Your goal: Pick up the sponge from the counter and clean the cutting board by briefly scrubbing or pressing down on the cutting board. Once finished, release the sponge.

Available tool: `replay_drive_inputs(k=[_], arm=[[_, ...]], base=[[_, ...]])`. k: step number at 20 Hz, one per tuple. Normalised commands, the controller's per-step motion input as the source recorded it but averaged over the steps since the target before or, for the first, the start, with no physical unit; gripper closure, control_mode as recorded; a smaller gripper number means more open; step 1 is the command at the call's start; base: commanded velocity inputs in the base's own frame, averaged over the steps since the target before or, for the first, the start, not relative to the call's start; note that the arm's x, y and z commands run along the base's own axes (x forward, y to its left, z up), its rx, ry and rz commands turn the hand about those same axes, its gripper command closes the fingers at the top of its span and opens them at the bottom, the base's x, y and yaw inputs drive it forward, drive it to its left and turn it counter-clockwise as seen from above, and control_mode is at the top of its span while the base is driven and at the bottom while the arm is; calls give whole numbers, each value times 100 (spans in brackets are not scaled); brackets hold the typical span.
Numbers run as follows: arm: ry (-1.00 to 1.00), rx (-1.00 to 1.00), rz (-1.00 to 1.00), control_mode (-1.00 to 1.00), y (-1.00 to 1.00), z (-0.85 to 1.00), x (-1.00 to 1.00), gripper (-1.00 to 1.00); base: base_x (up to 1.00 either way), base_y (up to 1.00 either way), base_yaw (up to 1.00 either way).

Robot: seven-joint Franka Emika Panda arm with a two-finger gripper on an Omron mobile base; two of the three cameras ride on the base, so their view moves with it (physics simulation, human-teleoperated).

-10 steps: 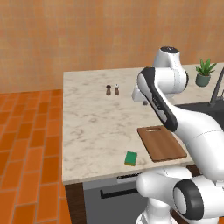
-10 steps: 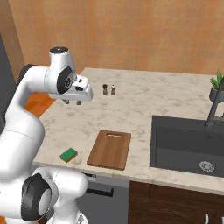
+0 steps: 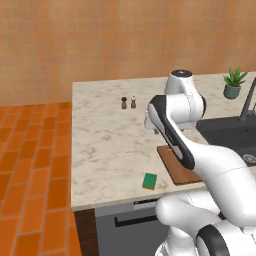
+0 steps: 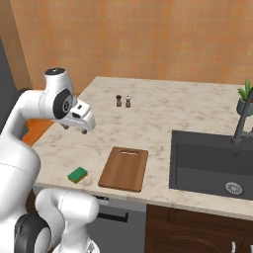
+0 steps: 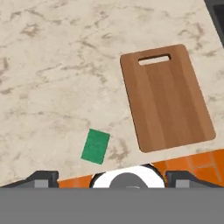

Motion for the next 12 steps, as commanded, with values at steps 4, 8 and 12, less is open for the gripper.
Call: replay_drive_inputs(k=[4, 8, 12], arm=[[0, 7, -23, -100, 26, -59, -18, -100], [0, 2, -5, -100, 2, -50, 0, -100], [0, 0, 0, -100, 0, -47, 0, -100]], base=[[0, 0, 0], [0, 0, 0], [0, 0, 0]])
